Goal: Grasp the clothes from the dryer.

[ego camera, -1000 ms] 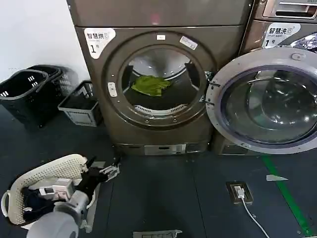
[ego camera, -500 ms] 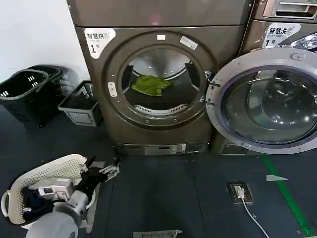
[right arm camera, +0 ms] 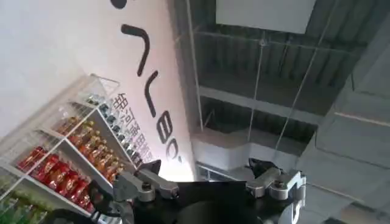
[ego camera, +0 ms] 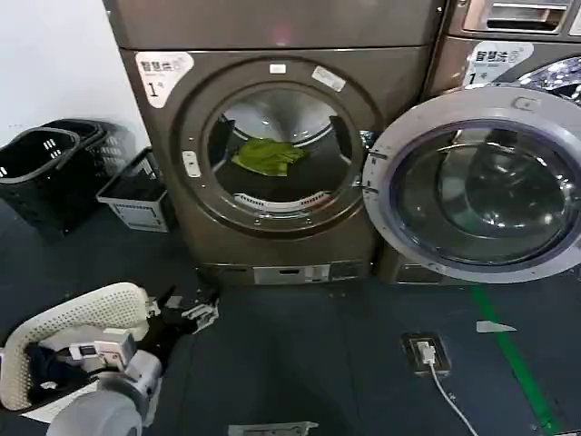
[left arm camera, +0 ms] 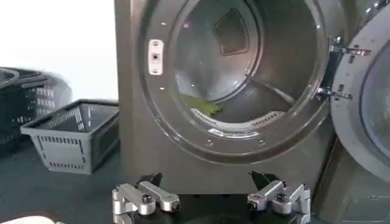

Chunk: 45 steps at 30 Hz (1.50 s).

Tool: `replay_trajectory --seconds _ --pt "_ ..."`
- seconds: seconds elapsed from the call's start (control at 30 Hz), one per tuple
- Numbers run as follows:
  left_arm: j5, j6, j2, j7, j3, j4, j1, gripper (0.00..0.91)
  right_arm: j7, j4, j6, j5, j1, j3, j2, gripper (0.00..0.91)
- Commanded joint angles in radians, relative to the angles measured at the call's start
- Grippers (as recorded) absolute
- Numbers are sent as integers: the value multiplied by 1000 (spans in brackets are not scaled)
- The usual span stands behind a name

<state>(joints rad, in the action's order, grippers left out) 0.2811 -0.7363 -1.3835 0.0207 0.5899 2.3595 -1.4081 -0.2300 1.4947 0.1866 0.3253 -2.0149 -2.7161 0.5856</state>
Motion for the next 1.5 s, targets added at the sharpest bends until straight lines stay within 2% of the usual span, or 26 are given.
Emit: replay_trajectory --seconds 0.03,1.0,1.13,1.5 --pt "0 -8 4 1 -1 3 1 907 -1 1 -1 7 -1 -3 1 907" --pt "0 -8 3 3 -6 0 4 907 -3 9 -7 17 1 -3 14 907" --pt "0 -8 3 3 -6 0 4 907 -3 9 -36 33 4 2 15 907" --pt "0 -8 0 4 -9 6 4 907 -10 4 -42 41 9 -3 13 907"
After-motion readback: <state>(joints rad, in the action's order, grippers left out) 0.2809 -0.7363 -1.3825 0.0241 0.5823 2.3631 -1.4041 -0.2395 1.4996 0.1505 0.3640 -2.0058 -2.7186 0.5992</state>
